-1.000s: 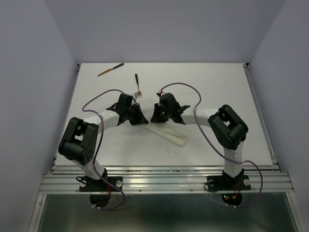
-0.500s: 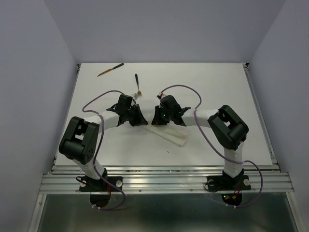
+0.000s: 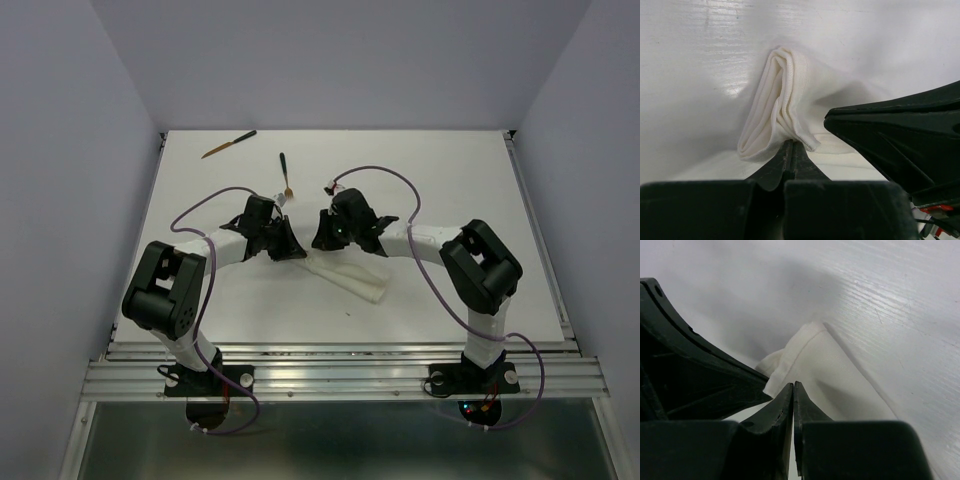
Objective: Fold the napkin into a case and place the utensils inside
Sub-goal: Grasp the top corner of the smaller rectangle folded napkin from the folded napkin.
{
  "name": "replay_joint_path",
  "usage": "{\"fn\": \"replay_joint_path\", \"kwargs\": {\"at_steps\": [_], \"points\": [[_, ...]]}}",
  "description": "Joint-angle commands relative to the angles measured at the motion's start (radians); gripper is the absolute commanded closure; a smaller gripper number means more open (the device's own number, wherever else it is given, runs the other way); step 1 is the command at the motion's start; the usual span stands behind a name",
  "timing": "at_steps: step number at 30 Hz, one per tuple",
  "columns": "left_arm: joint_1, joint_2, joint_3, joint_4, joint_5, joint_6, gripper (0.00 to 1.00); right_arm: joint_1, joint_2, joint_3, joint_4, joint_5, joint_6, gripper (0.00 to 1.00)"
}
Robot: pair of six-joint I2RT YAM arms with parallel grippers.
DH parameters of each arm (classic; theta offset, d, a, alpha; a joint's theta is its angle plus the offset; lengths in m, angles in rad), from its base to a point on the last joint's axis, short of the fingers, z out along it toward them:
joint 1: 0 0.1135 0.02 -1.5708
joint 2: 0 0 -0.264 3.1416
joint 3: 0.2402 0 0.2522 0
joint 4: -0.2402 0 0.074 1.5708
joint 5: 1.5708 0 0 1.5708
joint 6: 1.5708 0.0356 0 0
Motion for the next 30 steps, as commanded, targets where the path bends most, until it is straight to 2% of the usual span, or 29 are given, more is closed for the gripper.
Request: {"fn": "replay_joint_path", "kwargs": {"at_steps": [1, 20, 30], "points": [[0.007, -0.022, 0.005, 0.012, 0.016, 0.013, 1.0, 0.012, -0.006, 0.052, 0.019, -0.023, 0.001, 0.92], [0.007, -0.012, 0.022, 0.004, 0.024, 0.018, 1.0, 0.021, 0.089, 0.033, 0.082, -0.211, 0.049, 0.92], [0.007, -0.015, 0.046, 0.001, 0.039, 0.016, 1.0, 0.039, 0.159, 0.062, 0.06, -0.171, 0.07, 0.93]]}}
